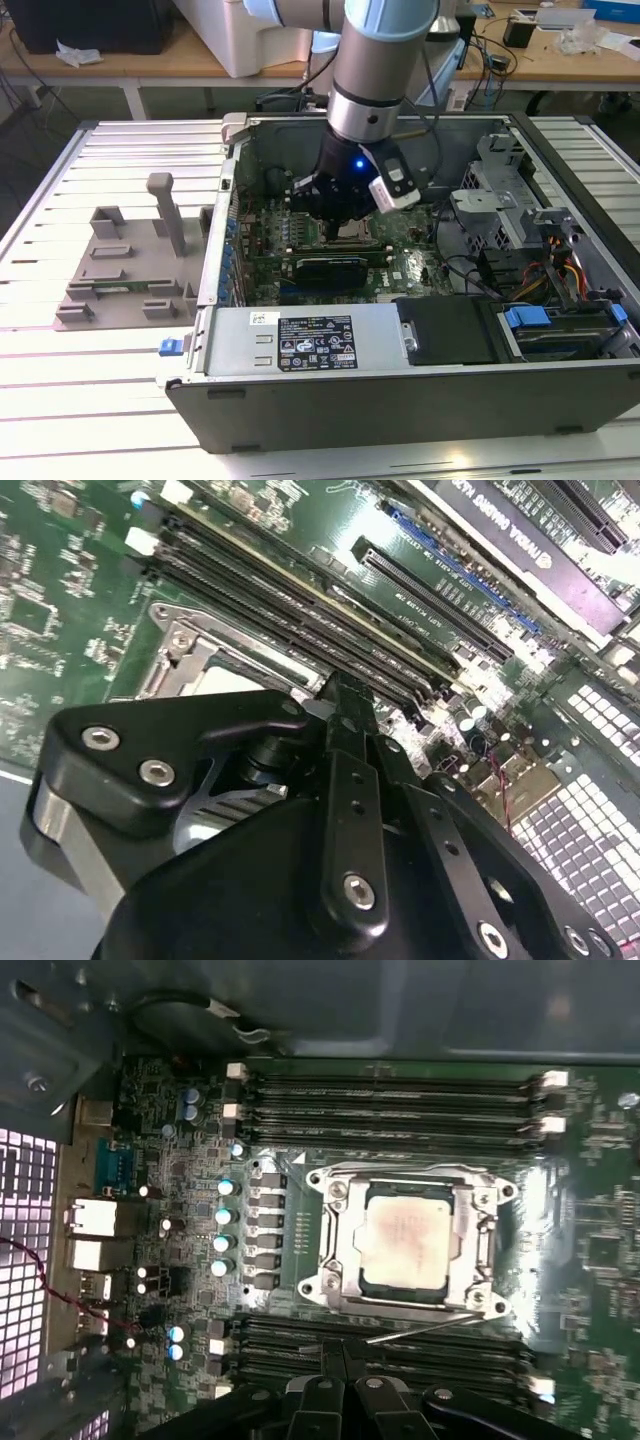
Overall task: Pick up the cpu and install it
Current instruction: 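Install the second cpu locking lever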
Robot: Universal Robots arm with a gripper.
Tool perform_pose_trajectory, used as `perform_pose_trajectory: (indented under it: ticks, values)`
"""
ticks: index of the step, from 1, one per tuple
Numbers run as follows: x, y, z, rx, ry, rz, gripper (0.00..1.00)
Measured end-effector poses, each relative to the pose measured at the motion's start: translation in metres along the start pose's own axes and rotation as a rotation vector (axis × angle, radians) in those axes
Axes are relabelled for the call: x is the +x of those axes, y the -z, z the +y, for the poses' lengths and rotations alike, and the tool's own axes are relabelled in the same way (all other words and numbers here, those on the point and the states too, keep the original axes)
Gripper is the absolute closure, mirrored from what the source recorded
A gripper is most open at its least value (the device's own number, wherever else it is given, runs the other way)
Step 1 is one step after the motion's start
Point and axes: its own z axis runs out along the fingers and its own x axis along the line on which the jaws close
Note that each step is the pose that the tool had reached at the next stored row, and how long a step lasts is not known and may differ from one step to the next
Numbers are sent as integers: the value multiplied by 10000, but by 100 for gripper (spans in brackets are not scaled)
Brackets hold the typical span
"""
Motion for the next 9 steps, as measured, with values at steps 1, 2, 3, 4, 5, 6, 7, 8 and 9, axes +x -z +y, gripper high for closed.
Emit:
perform_pose_trajectory:
  ticks: [1, 2, 3, 4, 5, 6, 7, 8, 9]
  values:
    - [22, -41, 0, -2, 0, -1, 89]
    - [44, -68, 1, -1, 4, -1, 89]
    - [65, -90, 3, 0, 13, -1, 89]
    - [105, -139, 9, 3, 45, 1, 89]
    - [126, -162, 15, 0, 70, 1, 89]
    - [138, -178, 20, -8, 88, 1, 89]
    - [161, -206, 34, -52, 130, -1, 89]
    - [175, -240, 56, -127, 195, -4, 89]
    - [177, -262, 77, -204, 246, -6, 89]
